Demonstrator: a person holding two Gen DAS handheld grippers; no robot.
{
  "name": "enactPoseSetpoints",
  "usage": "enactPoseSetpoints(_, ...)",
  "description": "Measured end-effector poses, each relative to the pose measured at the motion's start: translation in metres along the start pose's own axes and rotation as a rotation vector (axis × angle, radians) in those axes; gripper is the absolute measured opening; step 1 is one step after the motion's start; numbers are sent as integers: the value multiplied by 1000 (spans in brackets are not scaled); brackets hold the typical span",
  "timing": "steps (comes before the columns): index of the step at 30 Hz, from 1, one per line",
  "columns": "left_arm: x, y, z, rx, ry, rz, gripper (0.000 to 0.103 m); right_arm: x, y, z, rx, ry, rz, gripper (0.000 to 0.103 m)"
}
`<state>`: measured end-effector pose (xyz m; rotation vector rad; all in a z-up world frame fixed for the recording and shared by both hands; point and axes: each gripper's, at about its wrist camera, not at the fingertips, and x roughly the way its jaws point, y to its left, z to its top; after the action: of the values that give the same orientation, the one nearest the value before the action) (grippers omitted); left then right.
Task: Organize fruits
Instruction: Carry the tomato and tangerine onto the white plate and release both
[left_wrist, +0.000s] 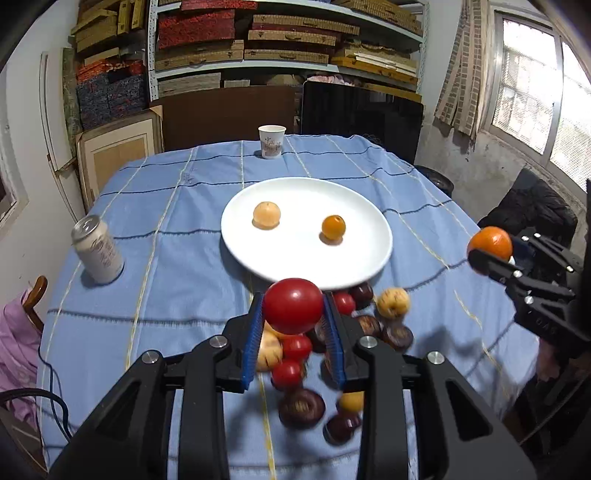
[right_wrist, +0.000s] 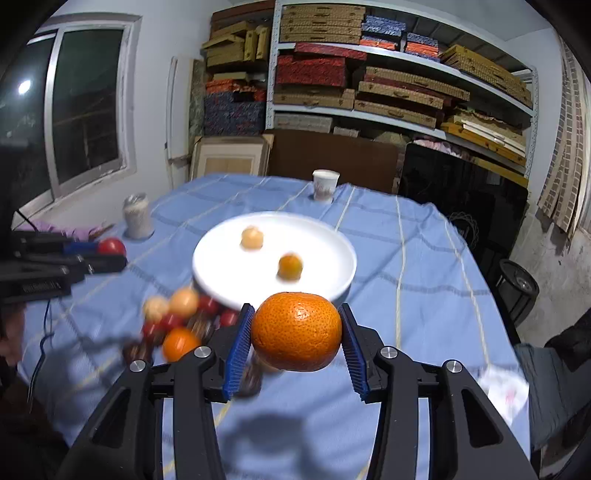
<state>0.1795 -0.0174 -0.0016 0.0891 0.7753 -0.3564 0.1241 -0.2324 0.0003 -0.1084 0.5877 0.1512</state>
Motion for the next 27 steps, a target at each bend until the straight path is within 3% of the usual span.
enactPoseSetpoints(5,60,10,43,-24,79,-34,30,51,-16,38,7,19,-4,47)
enactPoseSetpoints(9,108,16,61,-34,133,-3,30,100,-24,58,1,53,-8,47)
enactPoseSetpoints(16,170,25,73,-49,196,22,30,184,-36,73,36,142,15,47)
enactPoseSetpoints(23,201,35,72,-60,239,44,31,231,-24,76,36,214,26,47)
enactPoseSetpoints(25,202,39,74,-69,239,53,41,237,-22,77,37,228,28,47)
enactPoseSetpoints(27,197,41,77,-79,215,67,61,236,-22,77,41,226,25,50)
